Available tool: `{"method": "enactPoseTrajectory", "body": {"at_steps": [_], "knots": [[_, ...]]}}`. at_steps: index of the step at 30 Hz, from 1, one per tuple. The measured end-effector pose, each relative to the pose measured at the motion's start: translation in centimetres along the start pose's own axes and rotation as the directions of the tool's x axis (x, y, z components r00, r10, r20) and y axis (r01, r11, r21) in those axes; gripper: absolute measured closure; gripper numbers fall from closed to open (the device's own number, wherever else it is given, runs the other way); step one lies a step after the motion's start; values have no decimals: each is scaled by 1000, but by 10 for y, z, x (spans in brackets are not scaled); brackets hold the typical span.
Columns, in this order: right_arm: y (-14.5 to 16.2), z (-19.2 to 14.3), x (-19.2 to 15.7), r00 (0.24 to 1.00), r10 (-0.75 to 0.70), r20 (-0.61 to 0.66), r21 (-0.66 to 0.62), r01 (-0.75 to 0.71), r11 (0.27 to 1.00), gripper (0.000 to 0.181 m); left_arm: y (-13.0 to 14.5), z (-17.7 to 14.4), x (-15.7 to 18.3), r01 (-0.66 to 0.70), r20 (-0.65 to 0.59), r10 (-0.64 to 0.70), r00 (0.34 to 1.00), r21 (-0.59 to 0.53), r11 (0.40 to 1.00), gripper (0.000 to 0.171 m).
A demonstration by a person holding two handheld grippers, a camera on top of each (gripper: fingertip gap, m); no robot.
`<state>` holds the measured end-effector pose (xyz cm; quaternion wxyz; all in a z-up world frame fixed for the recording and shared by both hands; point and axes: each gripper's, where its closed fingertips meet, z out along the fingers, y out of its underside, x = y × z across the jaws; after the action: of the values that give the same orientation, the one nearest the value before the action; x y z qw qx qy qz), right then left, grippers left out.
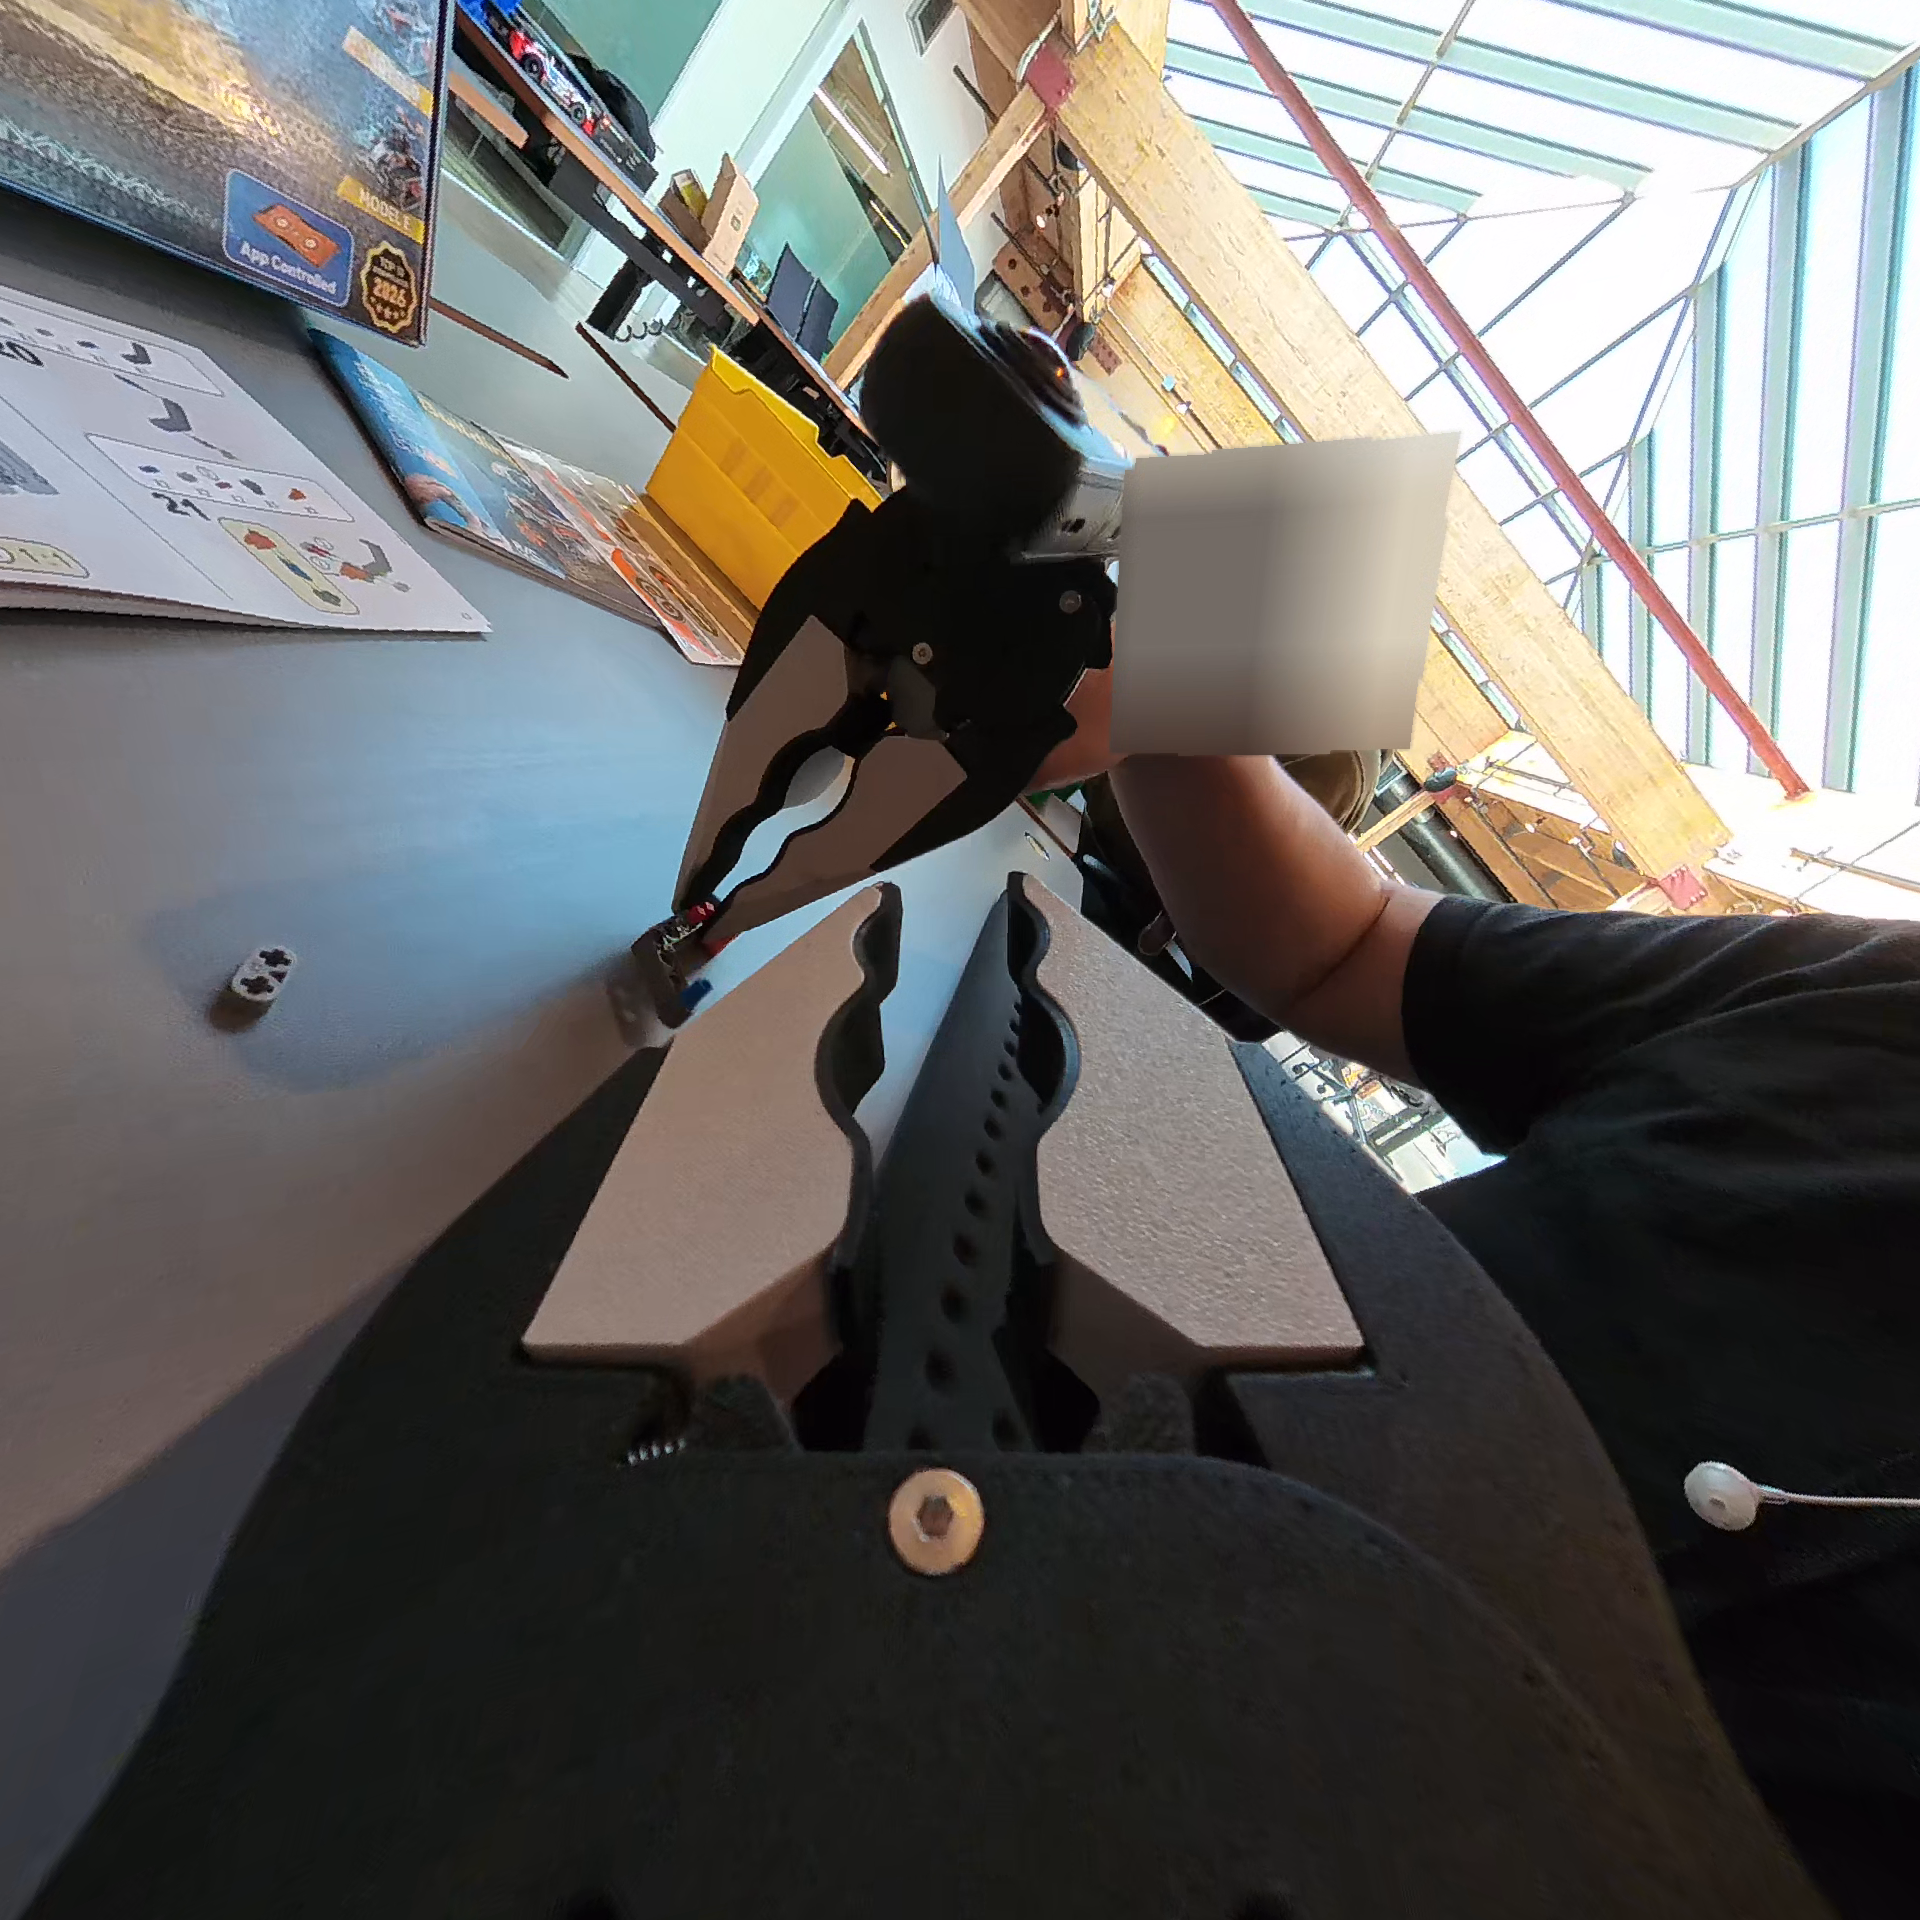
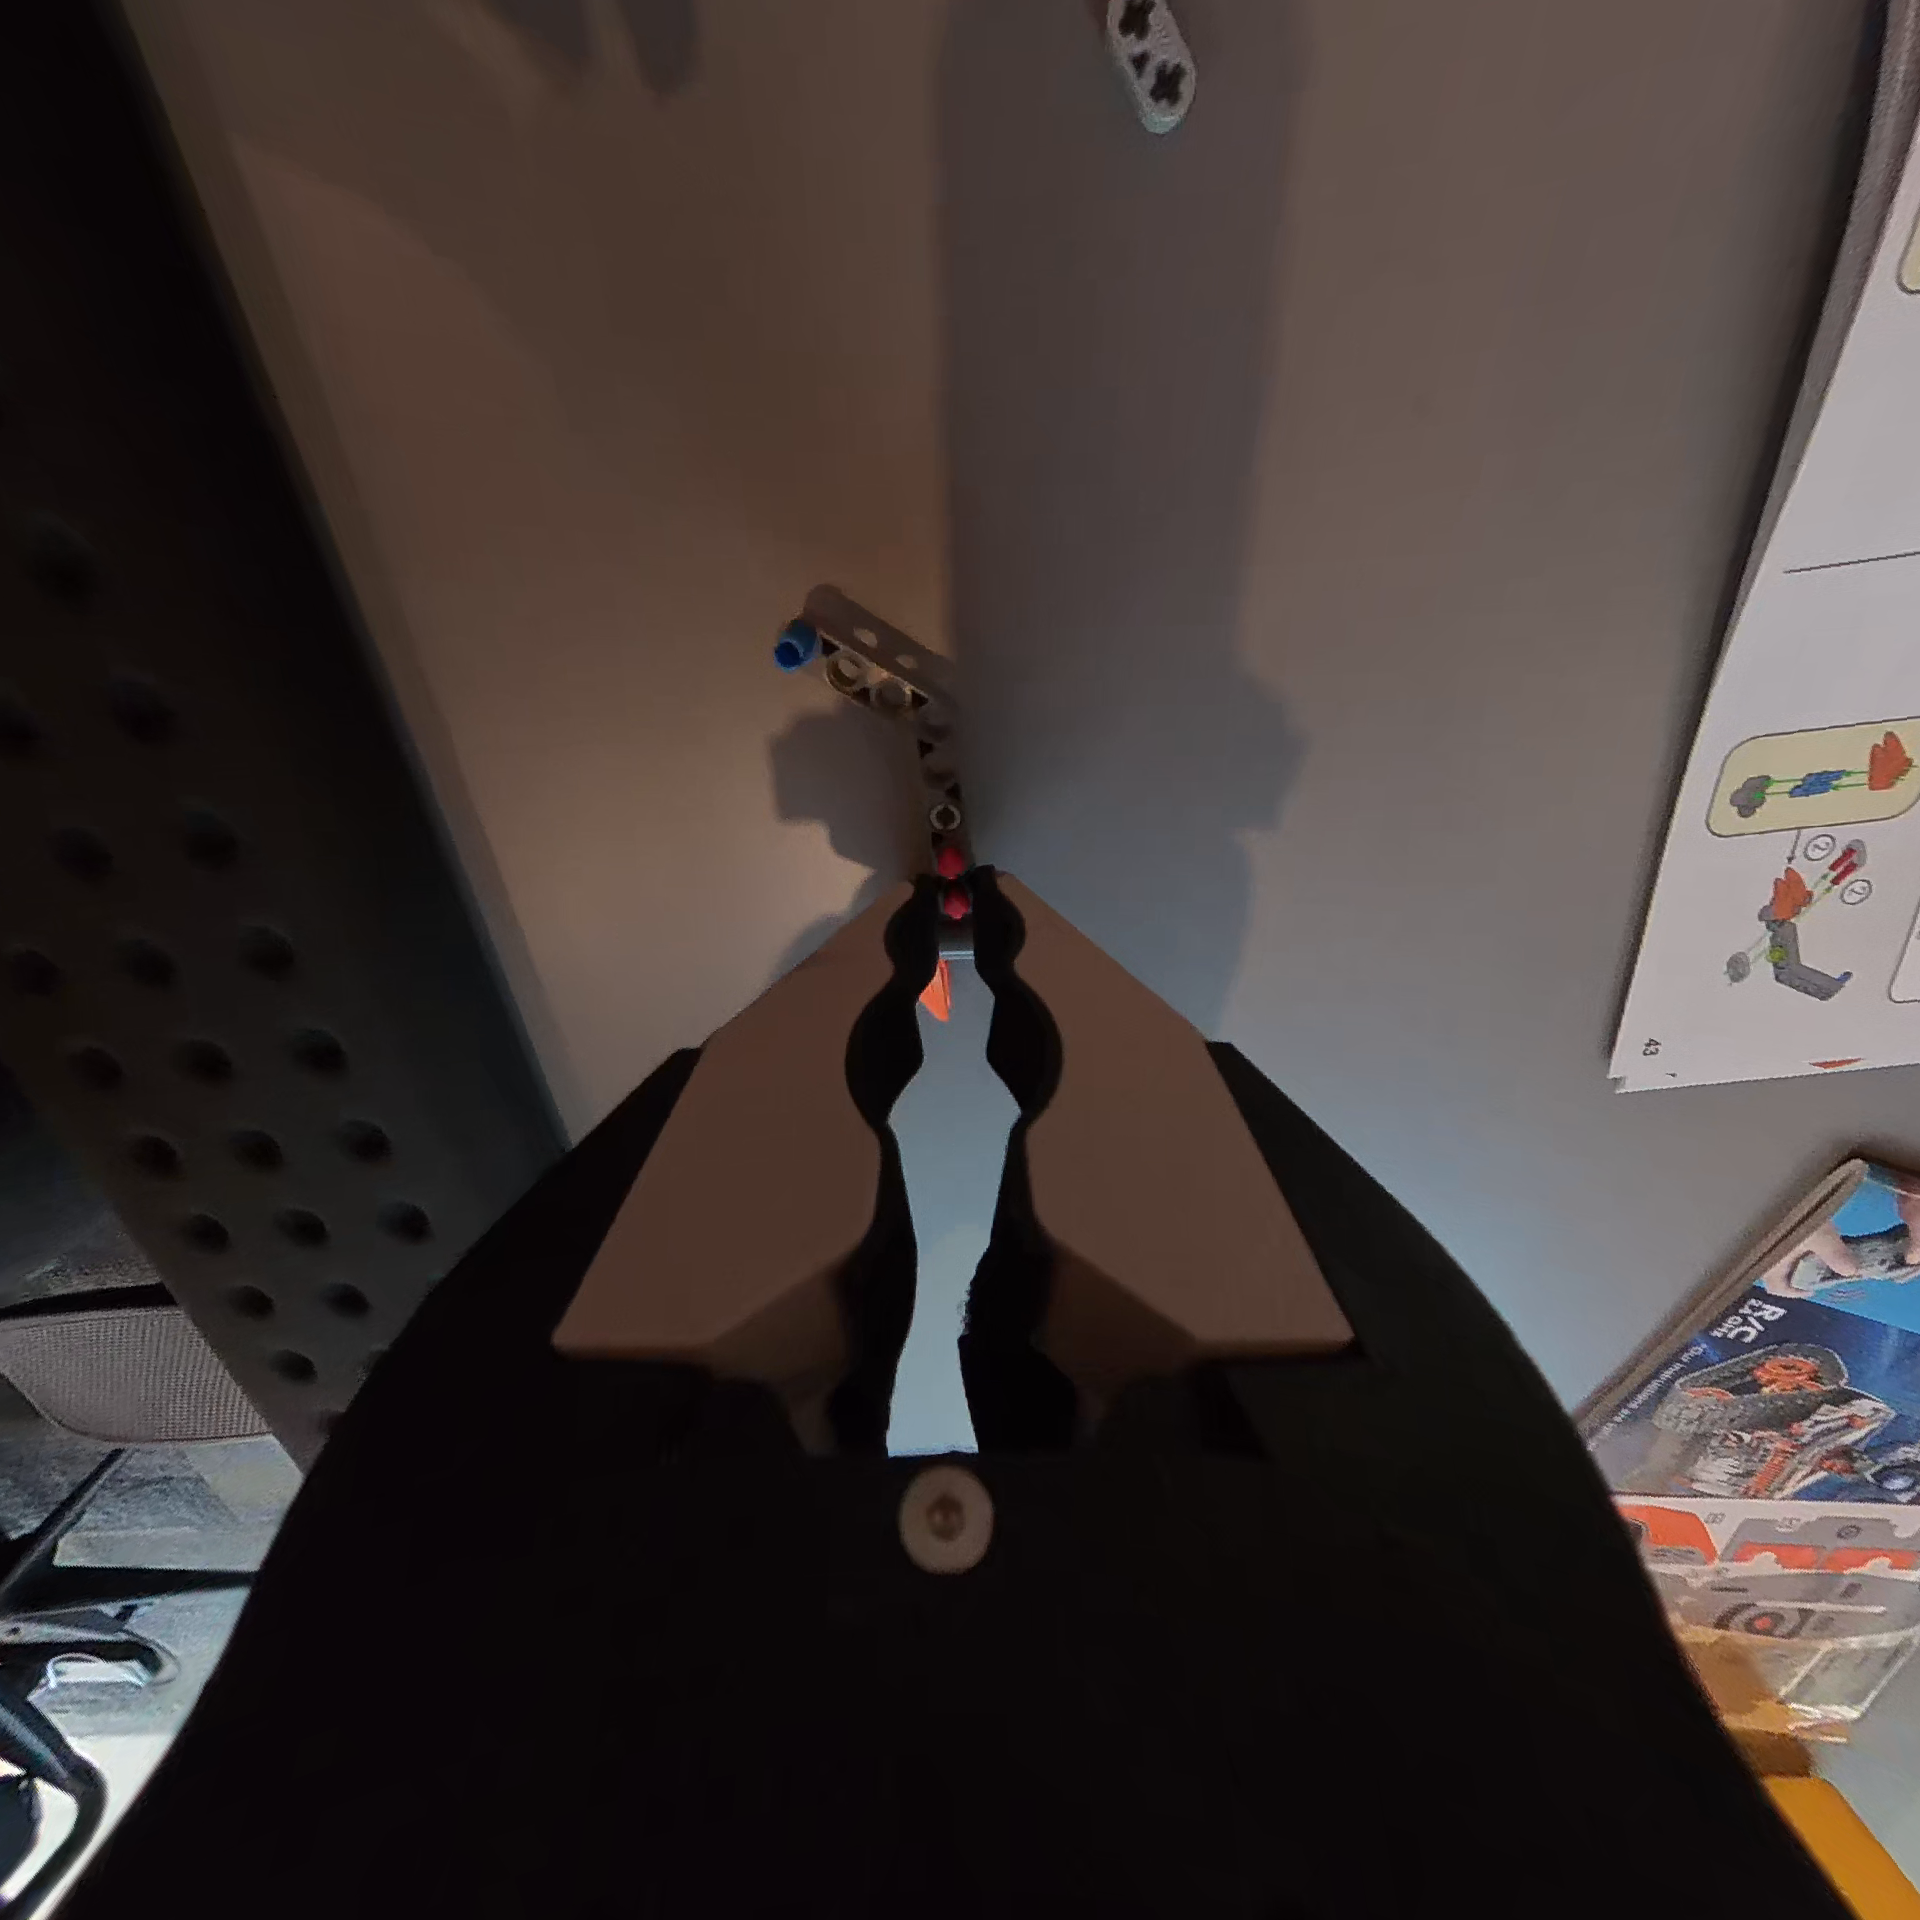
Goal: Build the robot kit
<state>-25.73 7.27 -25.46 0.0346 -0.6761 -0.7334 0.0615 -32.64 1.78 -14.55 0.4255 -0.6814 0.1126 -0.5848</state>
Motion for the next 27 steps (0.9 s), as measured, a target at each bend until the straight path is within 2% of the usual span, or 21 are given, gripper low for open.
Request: {"method": "enactPoseTrajectory", "body": {"at_steps": [5, 10, 22, 27], "knots": [[0, 1, 0, 999, -45, -12, -52, 44, 998, 174, 1, 2, 0, 2, -1, -2, 1000, -9, 1000, 153], [0, 1, 0, 999, -38, 15, -26, 38, 999, 174, 2, 3, 0, 5, -5, -6, 1000, -13, 1000, 153], [0, 3, 1, 997, -69, -41, -41, 67, 997, 174, 5, 5, -2, 12, 0, -12, 1000, -27, 1000, 152], [-2, 2, 1, 1000, 1, 15, 77, -3, 997, 174, 1, 3, -2, 7, 6, -6, 1000, -7, 1000, 149]]}}
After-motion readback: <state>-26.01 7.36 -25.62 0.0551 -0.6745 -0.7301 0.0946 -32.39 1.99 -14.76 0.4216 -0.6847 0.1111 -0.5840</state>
